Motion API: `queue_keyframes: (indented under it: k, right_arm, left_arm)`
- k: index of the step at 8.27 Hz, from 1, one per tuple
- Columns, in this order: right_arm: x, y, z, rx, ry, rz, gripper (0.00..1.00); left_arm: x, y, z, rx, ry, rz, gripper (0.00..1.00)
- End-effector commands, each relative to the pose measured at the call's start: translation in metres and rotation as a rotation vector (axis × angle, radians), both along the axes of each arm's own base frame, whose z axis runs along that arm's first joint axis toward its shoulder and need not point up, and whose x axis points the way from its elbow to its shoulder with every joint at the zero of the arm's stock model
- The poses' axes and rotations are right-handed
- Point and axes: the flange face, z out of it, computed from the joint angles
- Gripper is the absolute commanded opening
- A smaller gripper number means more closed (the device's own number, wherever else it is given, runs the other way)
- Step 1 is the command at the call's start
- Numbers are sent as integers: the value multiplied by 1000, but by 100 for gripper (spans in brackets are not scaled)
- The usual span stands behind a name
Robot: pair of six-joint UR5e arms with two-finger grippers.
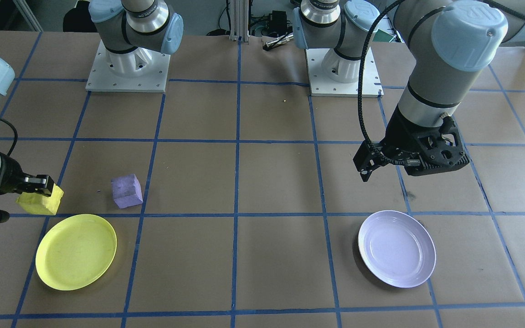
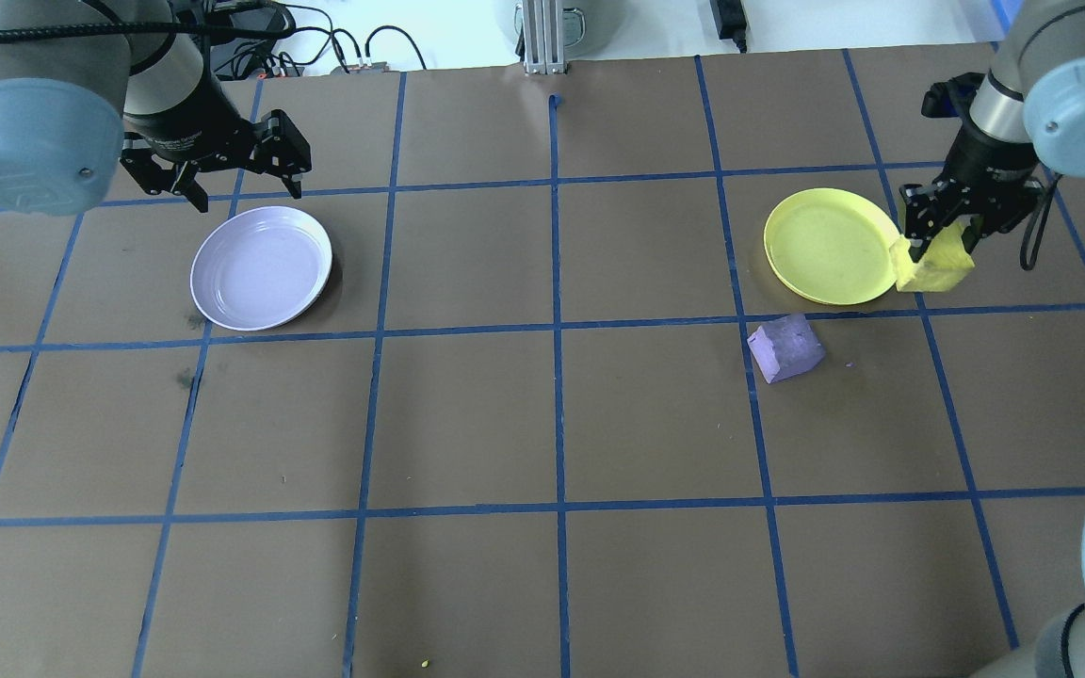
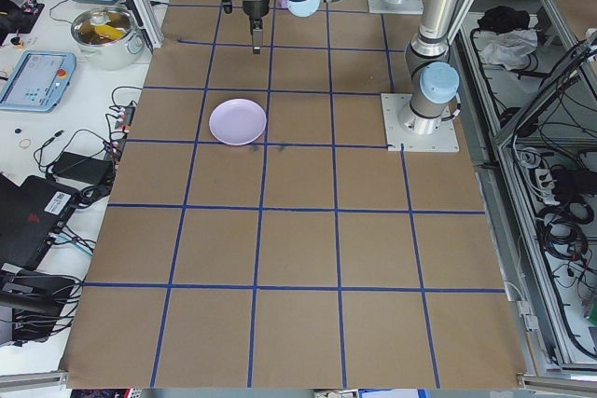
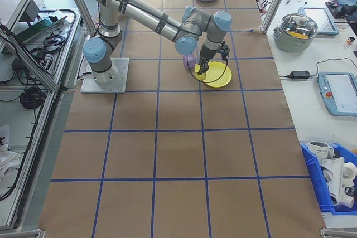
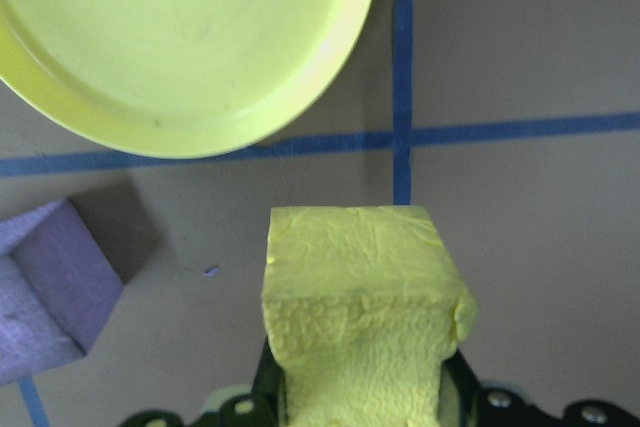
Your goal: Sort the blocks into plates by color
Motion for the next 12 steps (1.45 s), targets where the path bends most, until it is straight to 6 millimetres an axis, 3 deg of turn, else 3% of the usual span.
queue_keyframes:
  k: [1,2,3,4,5,6,7,8,9,10,12]
  right_arm:
    - [53,-88,-14,-30,-13,110,15]
    - [59,-88,-36,8,-24,128,20]
    - [61,-77,-66,63,-37,135,39]
    - [63,-66,-82,59,-35,131,66]
    - [64,-59,-93,60,-36,134,100]
    - [64,-60,-83,50,-34,132,100]
    - [69,-58,-53,10,-21,132,100]
    - [95,-41,-28,23,-24,163,100]
    - [145,-16,6,18,-17,219,100]
    - [156,4,8,31,-14,186,100]
    - [162,46,-47,68,-79,277,97]
  left_arm:
    - [0,0,0,0,0,0,100]
    - [0,0,0,0,0,0,100]
    - [0,0,0,0,0,0,100]
    - [0,0,0,0,0,0,100]
    - [0,0,0,0,0,0,100]
    - [0,0,0,0,0,0,100]
    - [0,0,0,0,0,0,100]
    - [0,0,0,0,0,0,100]
    - [0,0,0,0,0,0,100]
    - [0,0,0,0,0,0,100]
    - [0,0,0,0,0,0,100]
